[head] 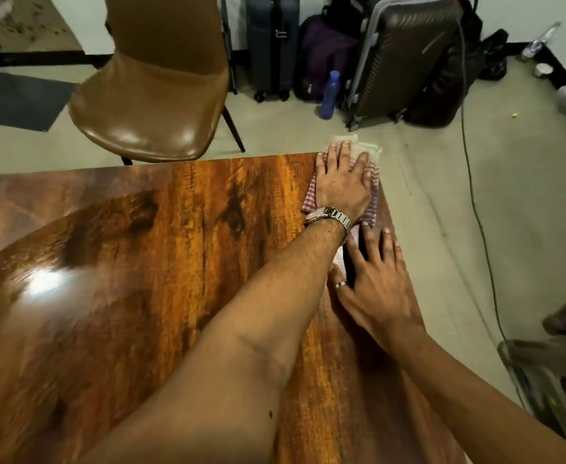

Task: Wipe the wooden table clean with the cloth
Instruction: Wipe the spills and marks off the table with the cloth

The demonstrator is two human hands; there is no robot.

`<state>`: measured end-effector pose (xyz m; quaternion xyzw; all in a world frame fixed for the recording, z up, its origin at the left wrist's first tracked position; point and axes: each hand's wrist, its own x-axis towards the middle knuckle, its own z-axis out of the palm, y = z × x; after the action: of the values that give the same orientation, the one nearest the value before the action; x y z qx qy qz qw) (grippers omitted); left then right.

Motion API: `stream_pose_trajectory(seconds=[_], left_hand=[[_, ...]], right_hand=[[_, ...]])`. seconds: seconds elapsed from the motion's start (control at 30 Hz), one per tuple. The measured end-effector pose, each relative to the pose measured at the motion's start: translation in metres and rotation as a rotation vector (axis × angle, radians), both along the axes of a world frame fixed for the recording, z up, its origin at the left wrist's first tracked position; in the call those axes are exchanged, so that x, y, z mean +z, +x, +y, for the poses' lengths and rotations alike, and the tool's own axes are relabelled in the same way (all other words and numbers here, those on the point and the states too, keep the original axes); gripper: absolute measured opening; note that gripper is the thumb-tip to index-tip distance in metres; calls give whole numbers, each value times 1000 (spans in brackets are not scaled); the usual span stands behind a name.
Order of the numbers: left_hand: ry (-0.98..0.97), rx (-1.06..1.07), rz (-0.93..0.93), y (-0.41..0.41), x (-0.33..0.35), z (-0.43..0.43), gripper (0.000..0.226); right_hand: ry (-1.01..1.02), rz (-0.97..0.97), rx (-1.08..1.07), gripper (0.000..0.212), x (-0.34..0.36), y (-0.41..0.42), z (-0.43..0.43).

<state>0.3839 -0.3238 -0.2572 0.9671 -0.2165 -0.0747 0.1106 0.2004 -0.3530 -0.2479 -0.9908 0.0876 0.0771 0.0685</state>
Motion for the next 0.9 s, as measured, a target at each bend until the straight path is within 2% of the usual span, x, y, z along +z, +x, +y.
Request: stream_pose_trajectory(seconds=[0.23, 0.5, 0.63, 0.7, 0.8, 0.9], left_hand=[[18, 280, 17, 32, 3, 188, 56], [68, 611, -20, 31, -3, 449, 56], [89, 774, 19, 6, -7, 554, 60], [106, 810, 19, -2, -7, 569, 61], [117, 863, -3, -2, -5, 546, 60], [133, 756, -1, 14, 3, 489, 60]], right_hand=[[-9, 126, 87, 87, 5, 48, 64], [27, 200, 292, 96, 10, 82, 195], [30, 230, 282, 102, 13, 80, 199], [34, 246, 265, 107, 16, 78, 181], [15, 282, 219, 113, 18, 73, 155], [14, 323, 185, 121, 21, 69, 137]])
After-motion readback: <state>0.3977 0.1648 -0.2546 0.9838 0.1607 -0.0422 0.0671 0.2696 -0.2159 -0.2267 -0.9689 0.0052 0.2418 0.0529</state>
